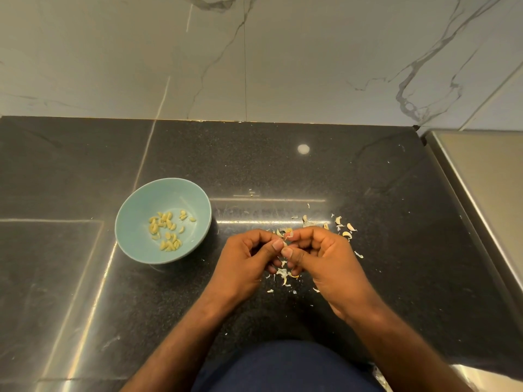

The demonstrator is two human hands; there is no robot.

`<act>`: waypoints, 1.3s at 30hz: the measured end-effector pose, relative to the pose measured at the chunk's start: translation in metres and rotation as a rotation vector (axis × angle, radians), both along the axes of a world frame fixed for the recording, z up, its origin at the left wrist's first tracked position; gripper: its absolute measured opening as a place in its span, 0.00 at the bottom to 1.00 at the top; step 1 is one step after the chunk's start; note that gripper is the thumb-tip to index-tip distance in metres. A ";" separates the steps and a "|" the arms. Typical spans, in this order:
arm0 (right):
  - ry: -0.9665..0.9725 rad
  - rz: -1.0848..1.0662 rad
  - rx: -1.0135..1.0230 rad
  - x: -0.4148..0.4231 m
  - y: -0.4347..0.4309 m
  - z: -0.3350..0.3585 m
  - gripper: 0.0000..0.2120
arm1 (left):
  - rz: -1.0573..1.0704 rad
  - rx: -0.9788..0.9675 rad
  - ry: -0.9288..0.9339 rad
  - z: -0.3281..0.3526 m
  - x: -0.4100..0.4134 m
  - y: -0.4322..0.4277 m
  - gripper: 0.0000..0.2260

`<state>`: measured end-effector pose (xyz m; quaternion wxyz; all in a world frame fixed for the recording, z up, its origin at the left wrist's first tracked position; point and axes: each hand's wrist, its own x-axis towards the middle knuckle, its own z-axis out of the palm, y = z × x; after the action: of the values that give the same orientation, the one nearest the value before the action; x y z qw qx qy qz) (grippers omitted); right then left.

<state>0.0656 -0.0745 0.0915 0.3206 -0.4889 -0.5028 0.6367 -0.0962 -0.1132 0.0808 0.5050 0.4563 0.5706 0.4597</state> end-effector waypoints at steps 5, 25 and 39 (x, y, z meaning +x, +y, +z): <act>0.085 0.008 -0.077 0.001 0.001 0.002 0.14 | -0.040 0.072 0.082 0.001 -0.002 0.001 0.05; -0.038 0.058 -0.048 0.002 0.004 0.003 0.15 | 0.047 0.015 0.266 0.002 -0.003 0.000 0.09; -0.516 0.146 0.304 0.010 0.008 -0.004 0.23 | 0.339 -0.183 -0.485 0.005 0.004 0.003 0.08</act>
<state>0.0753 -0.0665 0.0876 0.2053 -0.5435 -0.6908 0.4305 -0.0925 -0.1099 0.0858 0.5816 0.1843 0.5401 0.5797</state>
